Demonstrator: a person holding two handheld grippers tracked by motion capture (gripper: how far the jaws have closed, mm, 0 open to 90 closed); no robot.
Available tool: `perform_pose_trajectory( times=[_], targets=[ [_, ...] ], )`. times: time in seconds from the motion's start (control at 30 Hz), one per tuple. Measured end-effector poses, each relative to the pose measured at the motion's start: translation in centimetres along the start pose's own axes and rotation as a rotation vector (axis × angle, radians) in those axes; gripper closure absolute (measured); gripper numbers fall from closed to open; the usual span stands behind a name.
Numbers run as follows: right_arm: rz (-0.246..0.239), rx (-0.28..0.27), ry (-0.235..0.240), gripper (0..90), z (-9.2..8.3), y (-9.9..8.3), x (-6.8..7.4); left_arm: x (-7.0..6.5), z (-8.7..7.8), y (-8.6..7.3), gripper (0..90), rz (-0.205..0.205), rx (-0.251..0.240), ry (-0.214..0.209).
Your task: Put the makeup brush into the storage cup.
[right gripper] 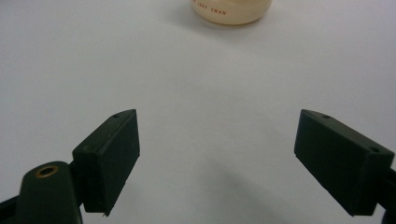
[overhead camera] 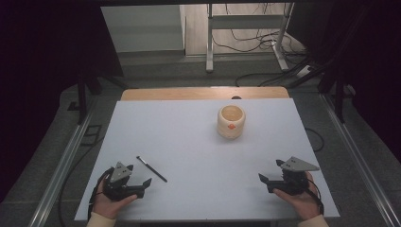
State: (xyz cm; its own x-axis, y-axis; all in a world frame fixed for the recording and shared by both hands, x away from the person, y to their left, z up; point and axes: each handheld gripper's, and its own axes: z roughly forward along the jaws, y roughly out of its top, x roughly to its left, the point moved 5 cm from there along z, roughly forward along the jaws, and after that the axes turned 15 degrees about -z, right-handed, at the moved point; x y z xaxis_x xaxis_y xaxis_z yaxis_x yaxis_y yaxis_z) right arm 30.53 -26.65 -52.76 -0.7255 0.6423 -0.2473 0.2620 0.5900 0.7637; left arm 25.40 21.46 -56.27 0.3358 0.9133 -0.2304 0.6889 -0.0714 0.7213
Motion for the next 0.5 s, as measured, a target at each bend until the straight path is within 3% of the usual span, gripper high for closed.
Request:
perform_pose_trajectory(
  times=[0.5],
  targets=[
    [0.023, -0.006, 0.023, 15.5, 0.42, -0.41, -0.35, 0.37, 0.26, 0.24, 13.2, -0.013, -0.001, 0.001]
  ],
)
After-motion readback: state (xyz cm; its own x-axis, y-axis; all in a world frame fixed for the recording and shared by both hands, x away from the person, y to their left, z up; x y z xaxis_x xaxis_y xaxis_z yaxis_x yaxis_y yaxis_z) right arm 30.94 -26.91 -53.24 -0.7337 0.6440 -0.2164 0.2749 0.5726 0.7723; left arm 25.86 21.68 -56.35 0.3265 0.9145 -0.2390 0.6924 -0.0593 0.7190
